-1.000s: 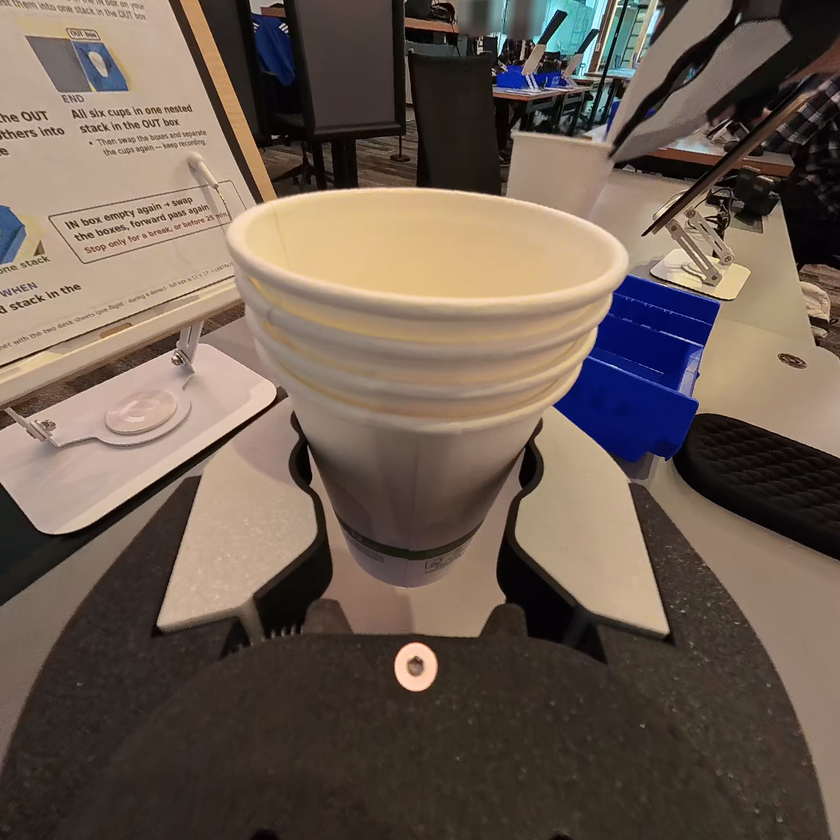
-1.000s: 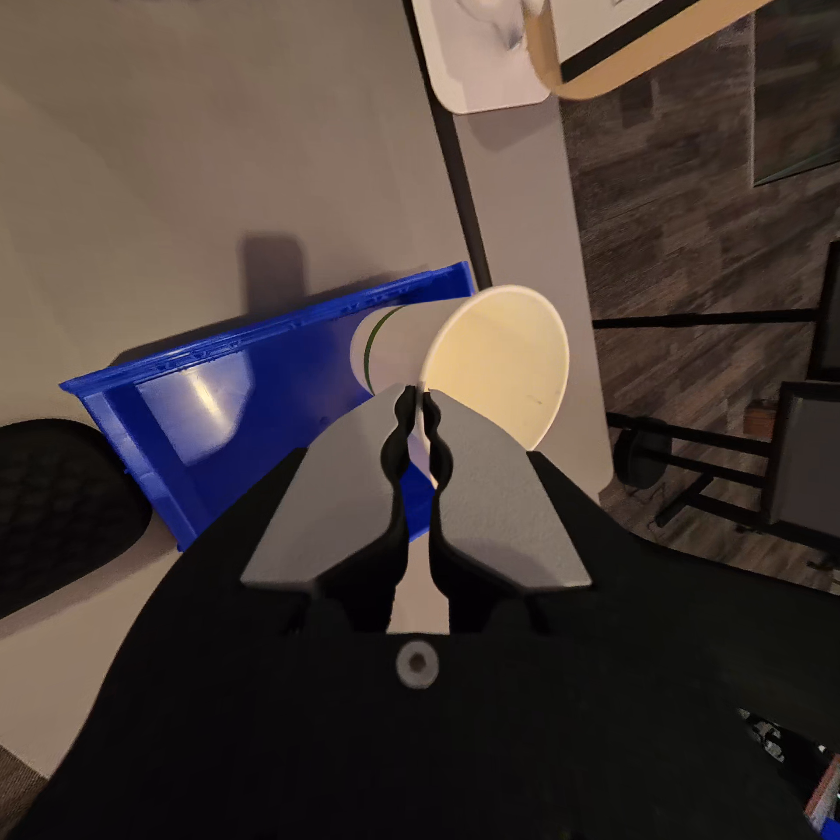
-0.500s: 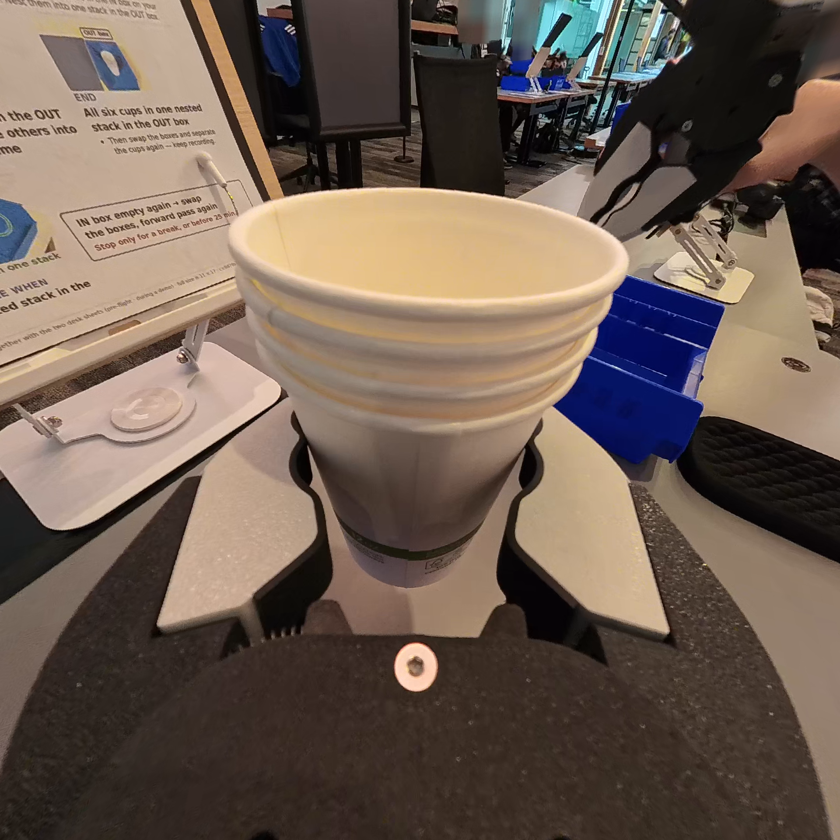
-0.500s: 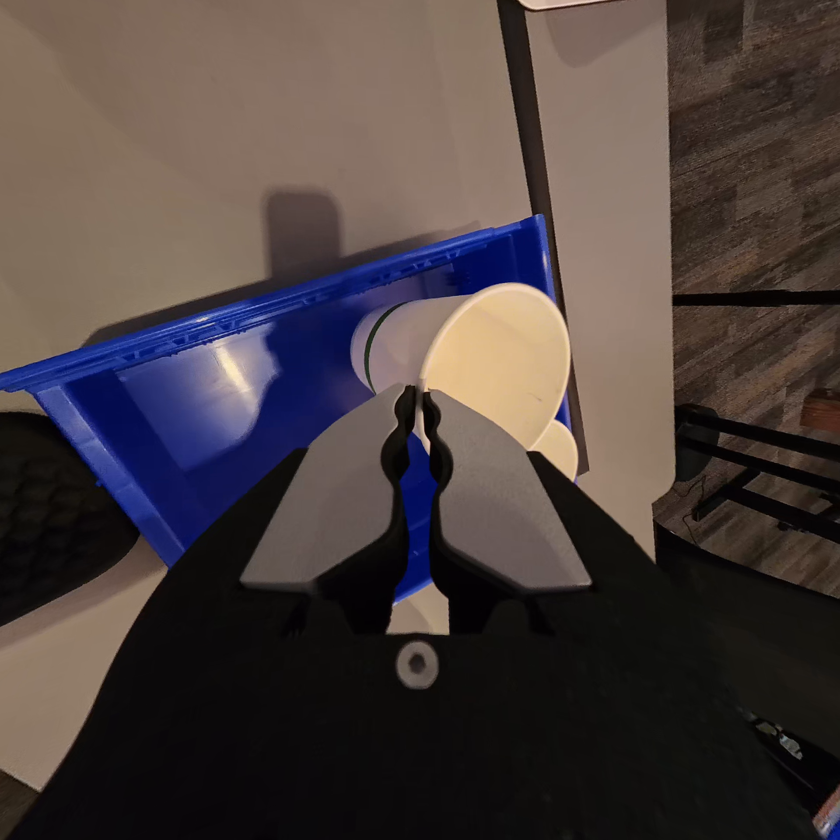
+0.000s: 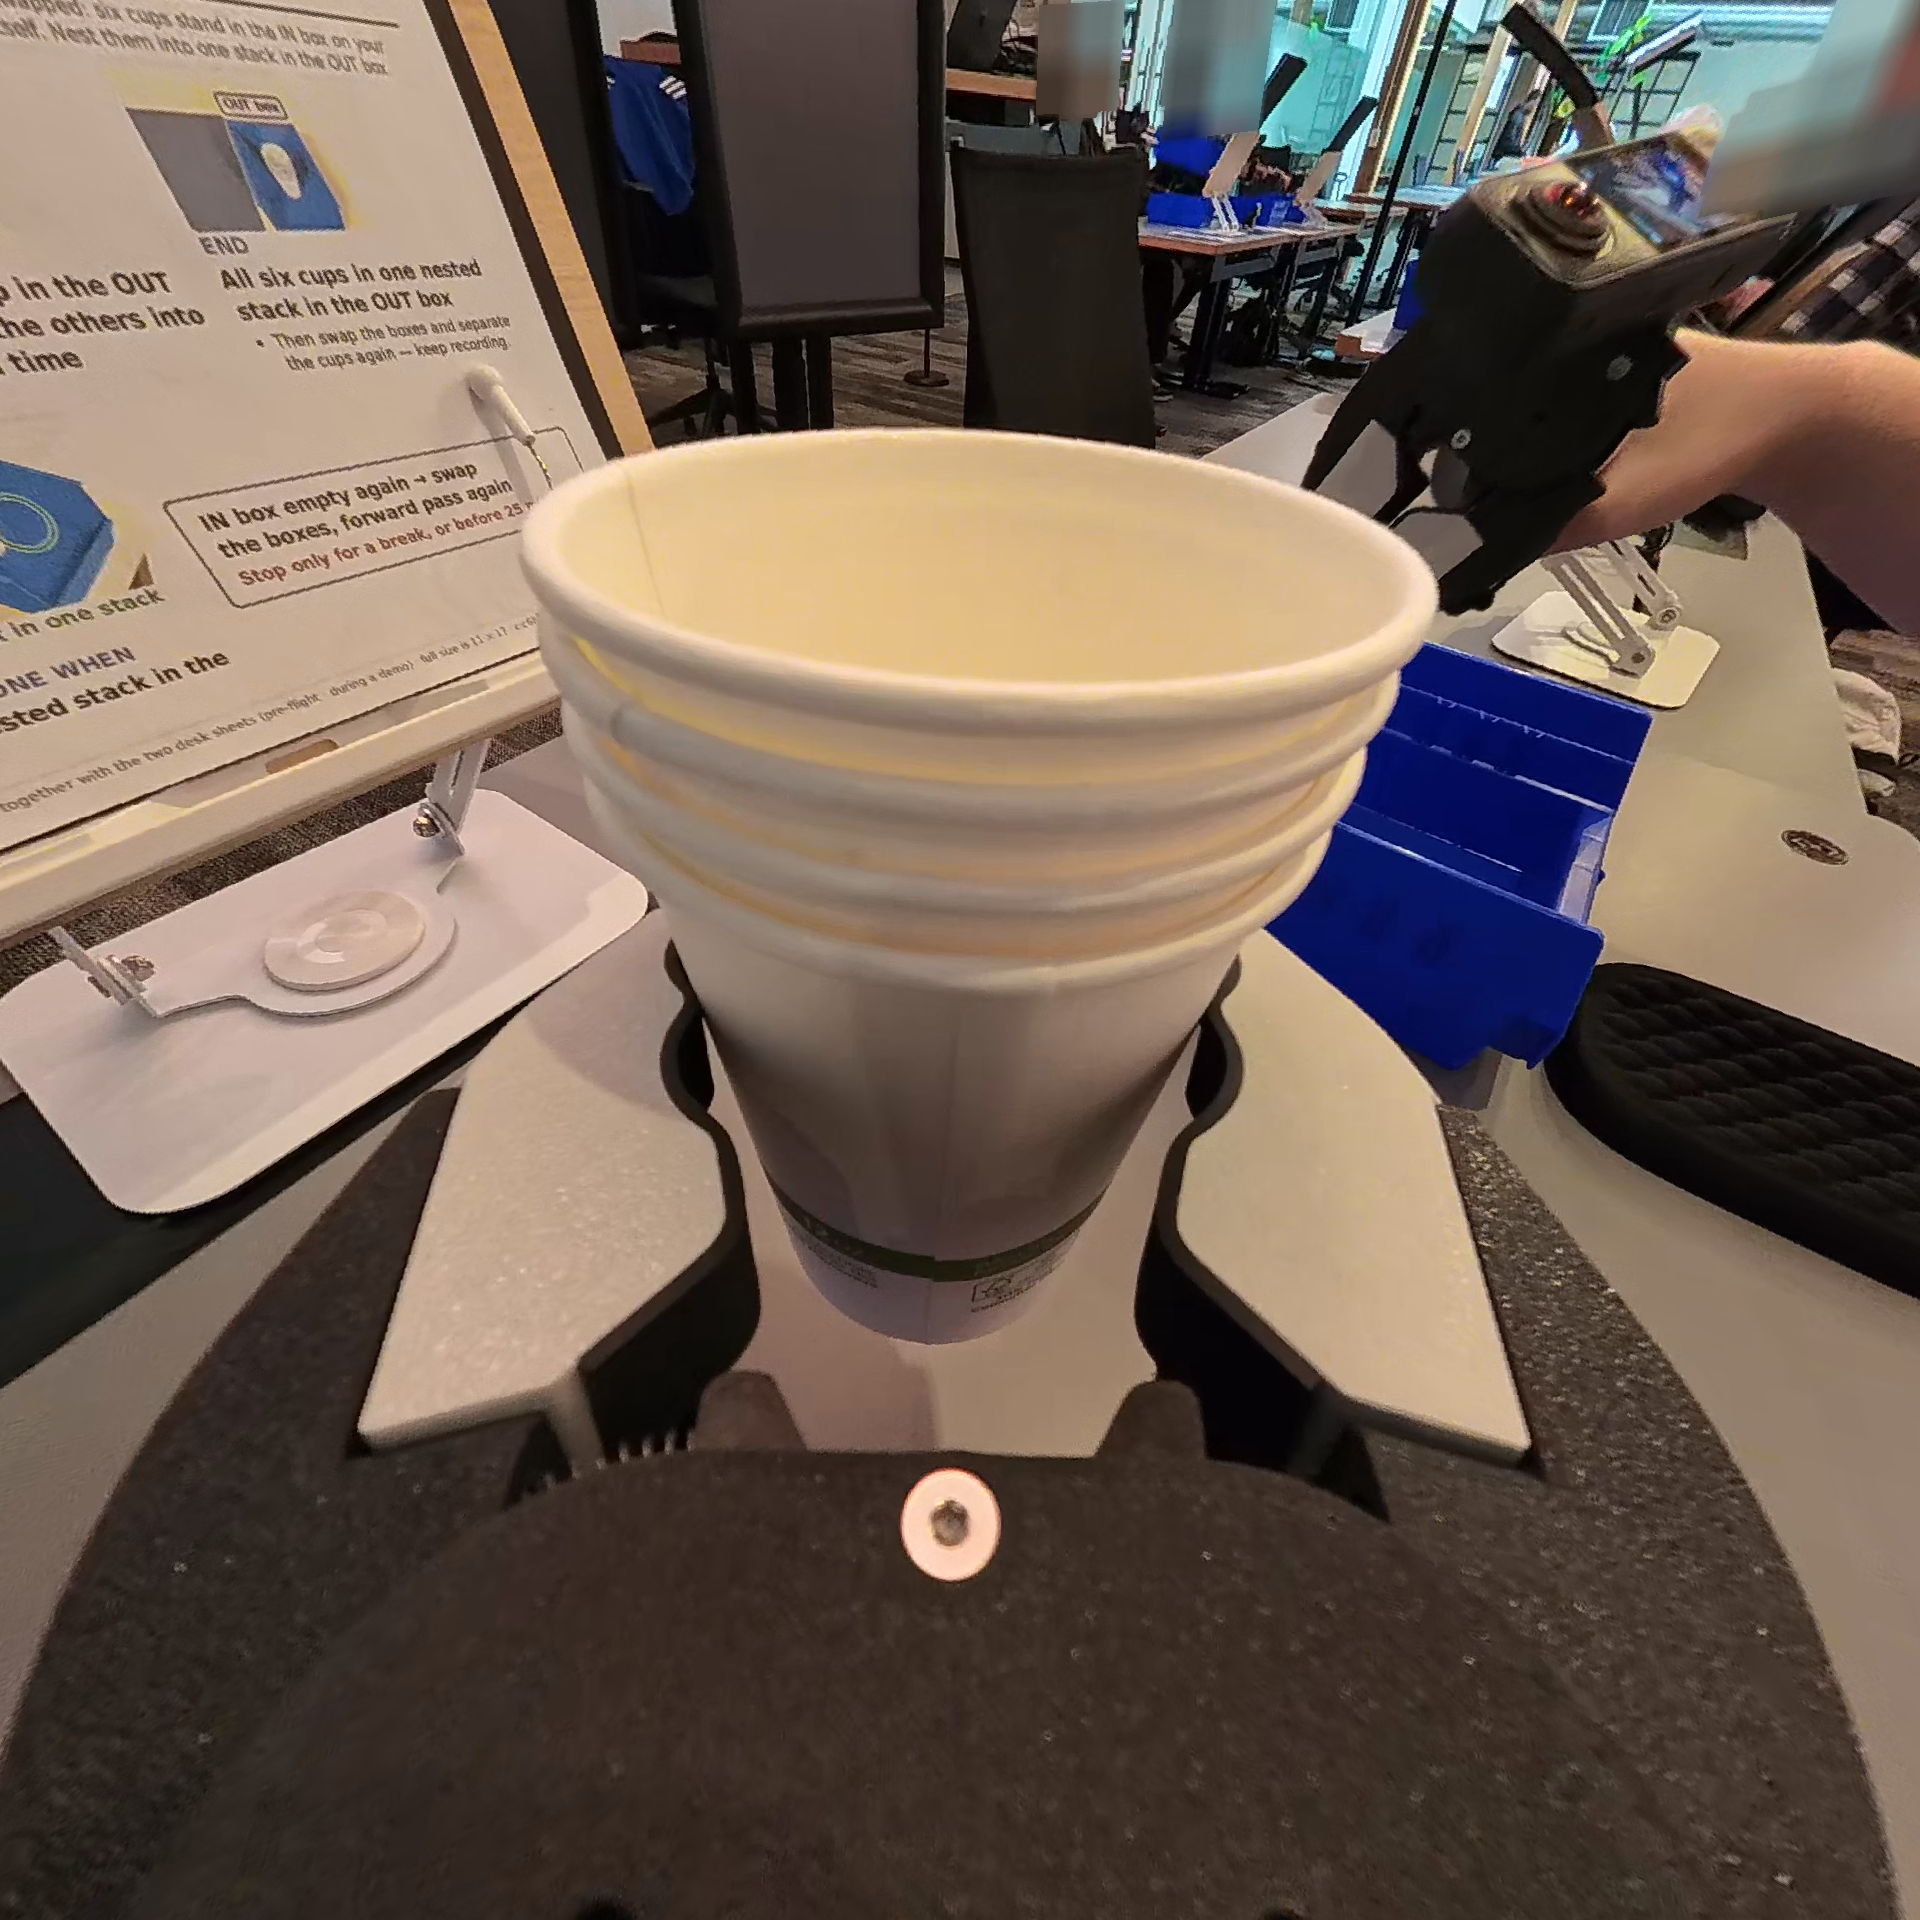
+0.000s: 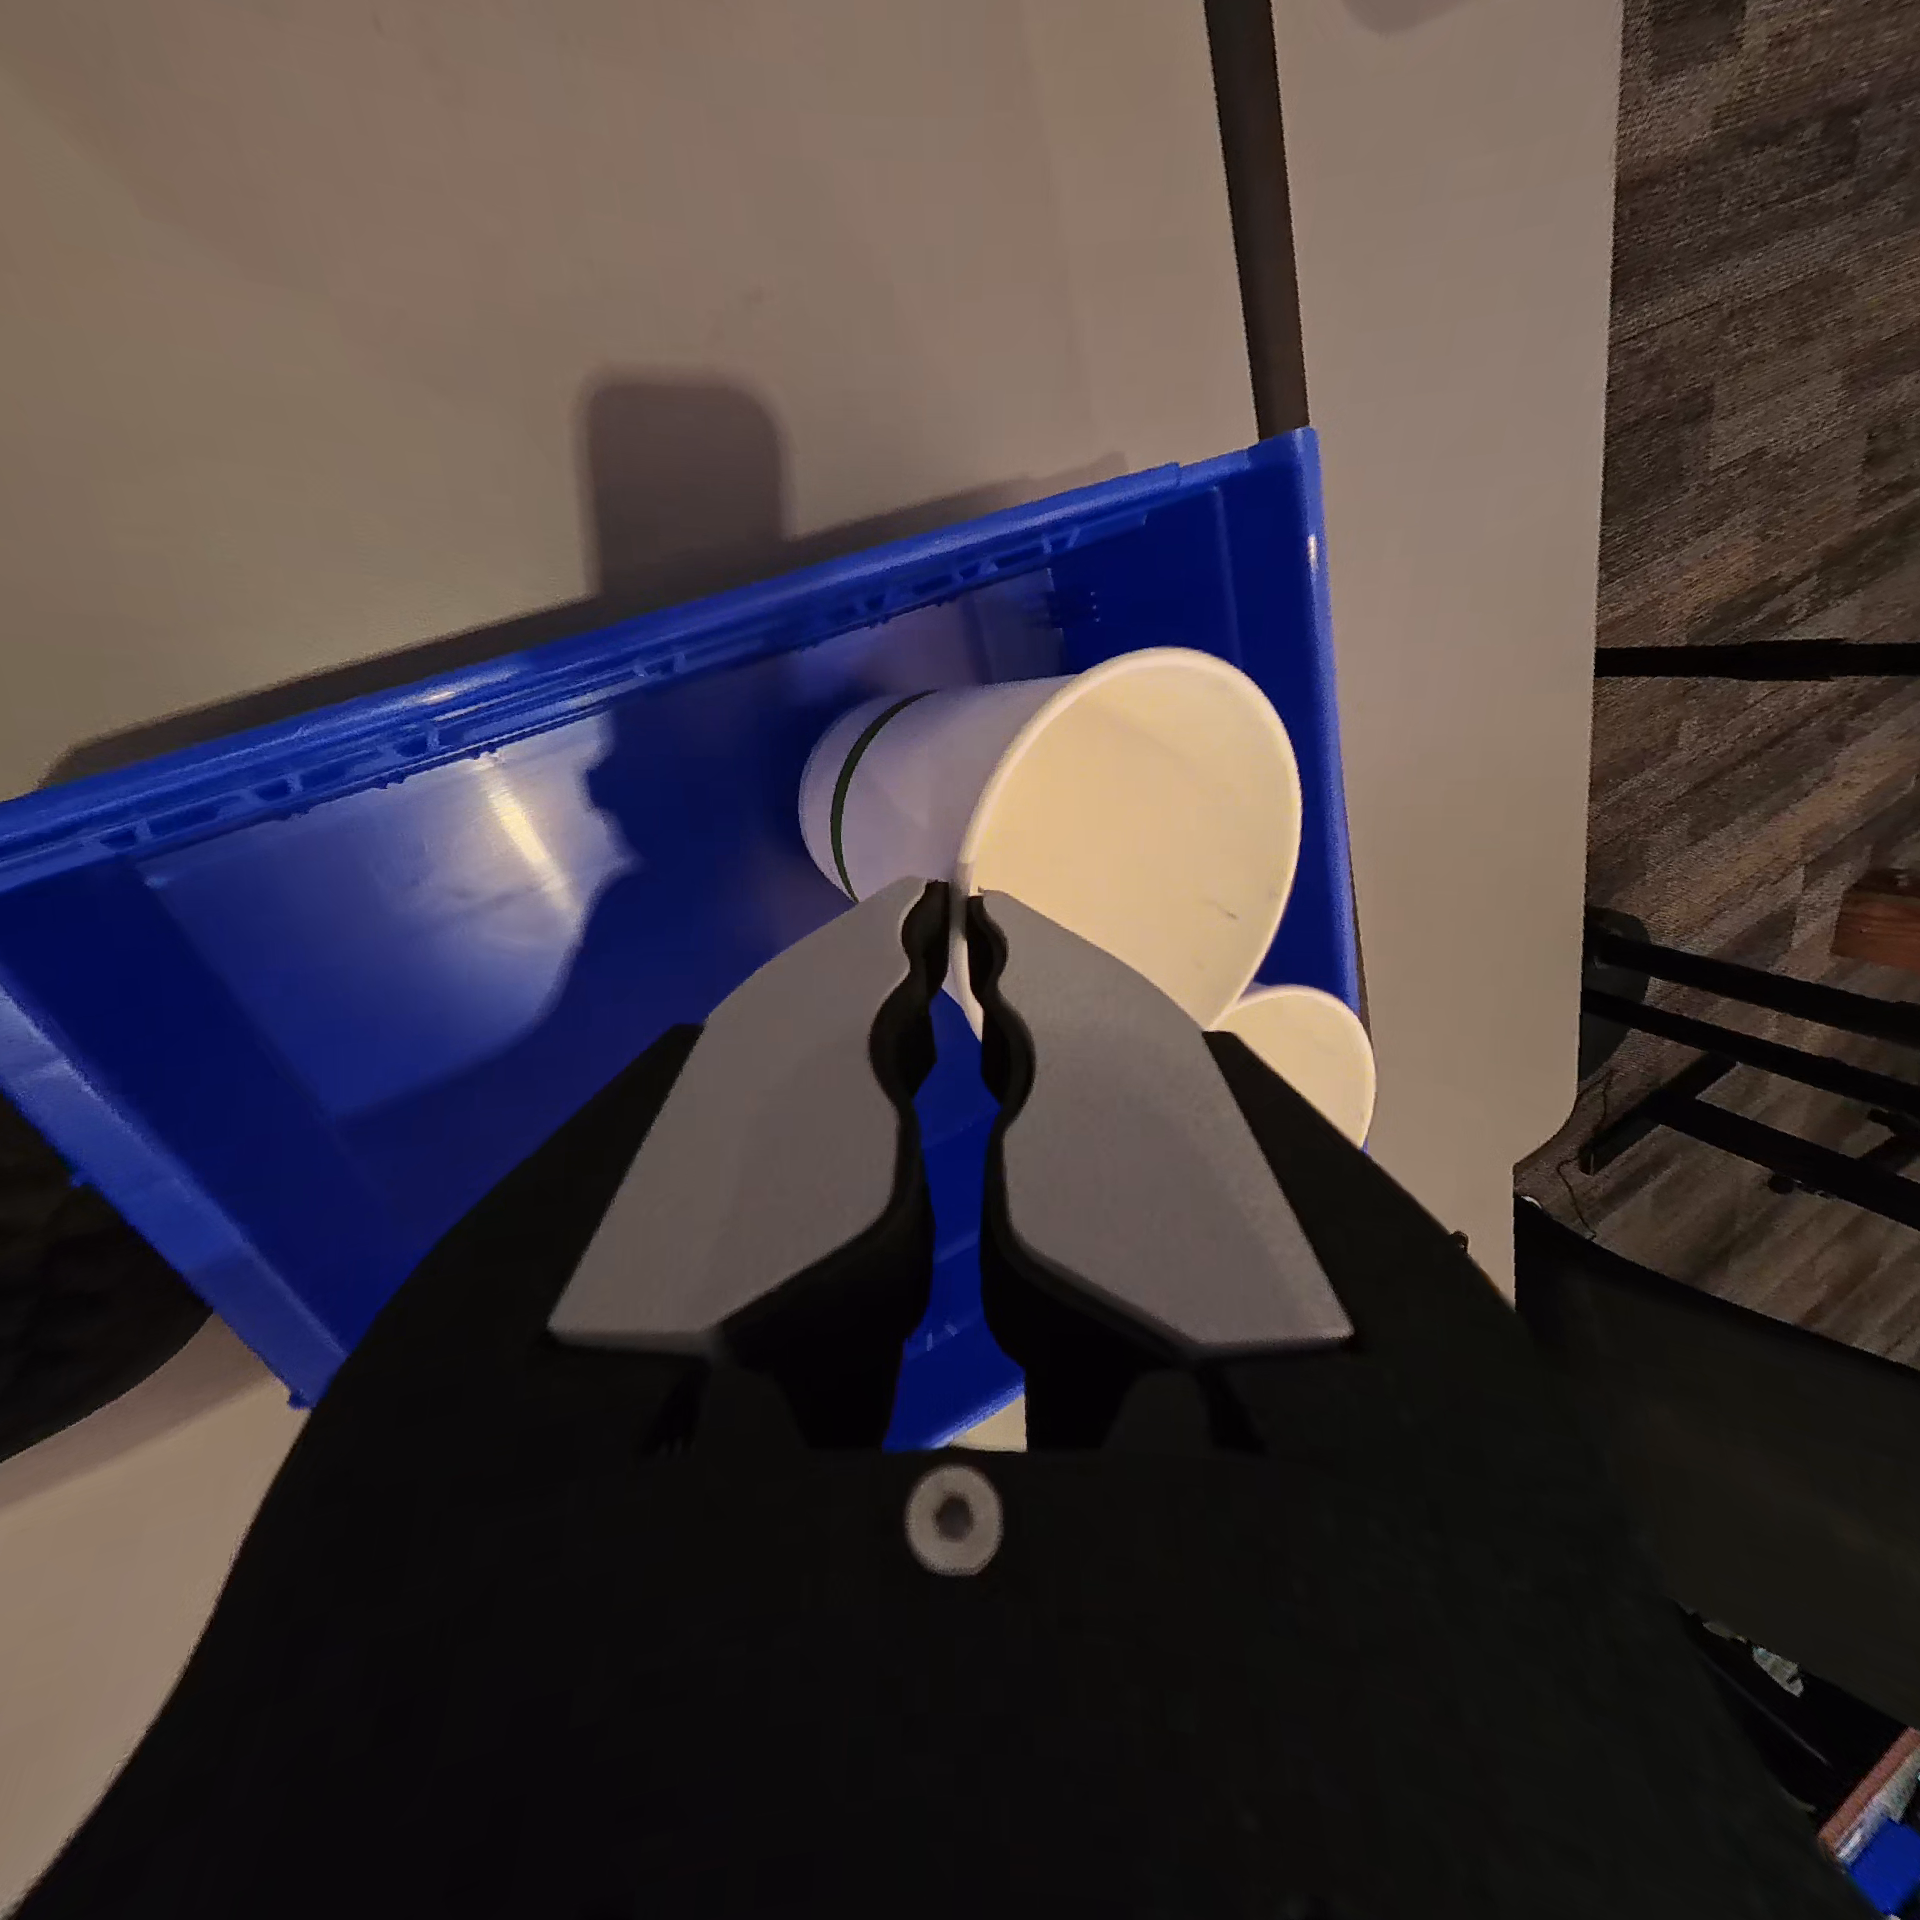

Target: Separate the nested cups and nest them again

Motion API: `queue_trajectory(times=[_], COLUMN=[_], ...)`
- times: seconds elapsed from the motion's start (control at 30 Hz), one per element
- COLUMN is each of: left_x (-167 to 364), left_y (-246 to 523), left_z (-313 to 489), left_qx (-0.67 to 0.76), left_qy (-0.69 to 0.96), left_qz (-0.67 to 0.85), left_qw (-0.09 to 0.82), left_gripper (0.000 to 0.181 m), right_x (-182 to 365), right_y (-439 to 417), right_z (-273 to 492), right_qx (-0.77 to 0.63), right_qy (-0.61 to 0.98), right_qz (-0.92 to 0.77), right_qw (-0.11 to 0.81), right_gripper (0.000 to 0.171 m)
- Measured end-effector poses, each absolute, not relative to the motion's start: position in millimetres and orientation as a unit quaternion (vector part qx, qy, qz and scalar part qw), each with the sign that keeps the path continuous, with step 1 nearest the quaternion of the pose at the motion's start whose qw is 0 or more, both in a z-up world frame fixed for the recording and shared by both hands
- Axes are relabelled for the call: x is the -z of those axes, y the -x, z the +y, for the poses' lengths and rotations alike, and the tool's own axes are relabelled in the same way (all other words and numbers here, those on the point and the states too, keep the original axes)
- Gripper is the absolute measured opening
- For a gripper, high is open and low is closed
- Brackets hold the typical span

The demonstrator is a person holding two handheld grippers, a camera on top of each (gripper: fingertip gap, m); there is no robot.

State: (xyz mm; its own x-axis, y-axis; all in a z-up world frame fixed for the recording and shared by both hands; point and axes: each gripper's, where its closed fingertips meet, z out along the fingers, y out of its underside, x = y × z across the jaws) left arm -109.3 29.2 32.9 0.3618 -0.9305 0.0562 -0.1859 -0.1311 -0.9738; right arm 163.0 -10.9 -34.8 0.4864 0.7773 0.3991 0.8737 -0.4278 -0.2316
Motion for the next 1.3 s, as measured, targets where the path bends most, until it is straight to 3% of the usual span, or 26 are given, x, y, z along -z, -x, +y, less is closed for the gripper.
queue_trajectory(times=[1.1, 1.17, 1.3], left_x=[-37, -38, -41], left_y=[112, 112, 113], left_z=[29, 29, 29], left_qx=[0.372, 0.373, 0.375], left_qy=[0.652, 0.652, 0.650], left_qz=[0.425, 0.424, 0.421], left_qw=[0.506, 0.506, 0.509], left_gripper=[0.091, 0.091, 0.091], right_x=[52, 50, 13], right_y=[-167, -165, -157], right_z=[14, 14, 13], right_qx=[0.146, 0.139, 0.124], right_qy=[0.827, 0.827, 0.823], right_qz=[-0.507, -0.505, -0.487], right_qw=[0.196, 0.204, 0.265], right_gripper=[0.004, 0.018, 0.022])
